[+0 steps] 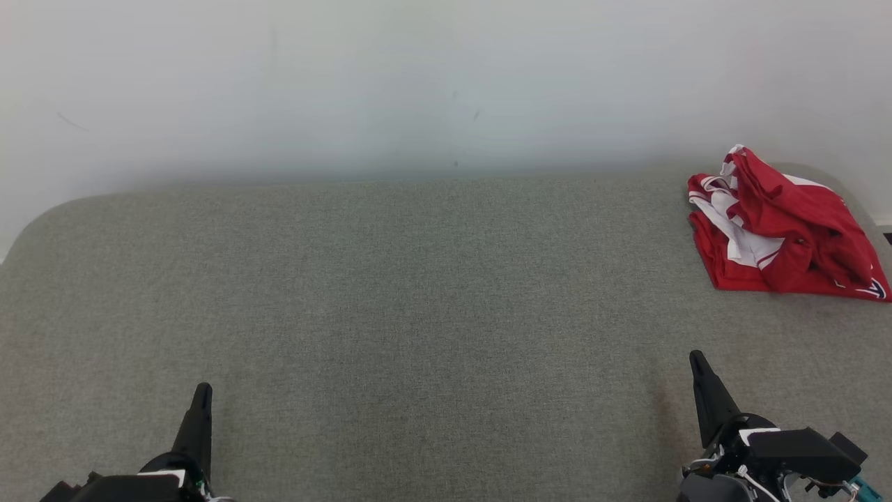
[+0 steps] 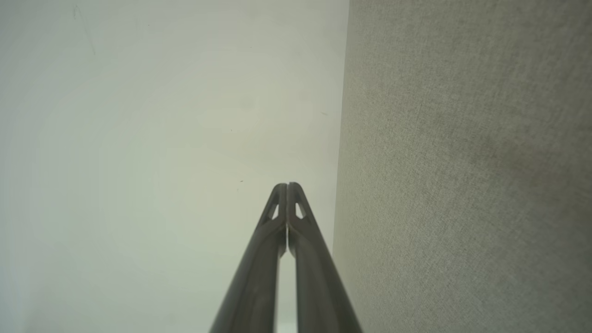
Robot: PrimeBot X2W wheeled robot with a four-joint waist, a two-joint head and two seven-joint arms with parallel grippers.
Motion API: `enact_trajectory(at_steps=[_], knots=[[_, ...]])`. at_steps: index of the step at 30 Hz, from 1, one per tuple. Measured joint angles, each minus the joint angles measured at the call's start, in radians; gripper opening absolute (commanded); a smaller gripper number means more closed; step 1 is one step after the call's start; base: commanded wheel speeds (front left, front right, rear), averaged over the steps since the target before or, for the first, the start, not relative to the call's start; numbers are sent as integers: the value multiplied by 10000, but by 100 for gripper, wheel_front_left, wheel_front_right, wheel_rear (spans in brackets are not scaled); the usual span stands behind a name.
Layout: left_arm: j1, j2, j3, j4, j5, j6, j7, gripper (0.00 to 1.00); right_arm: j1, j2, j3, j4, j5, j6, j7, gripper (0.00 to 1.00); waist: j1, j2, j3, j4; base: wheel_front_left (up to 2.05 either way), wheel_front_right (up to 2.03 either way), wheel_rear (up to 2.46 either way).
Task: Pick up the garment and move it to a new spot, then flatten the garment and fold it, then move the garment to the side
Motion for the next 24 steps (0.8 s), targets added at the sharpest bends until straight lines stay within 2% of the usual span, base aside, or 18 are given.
enact_trajectory(at_steps=[24], knots=[[-1,0,4,0,0,0,0,0,0,0,0,0,0,0,0,0,0,0,0,0,0,0,0]])
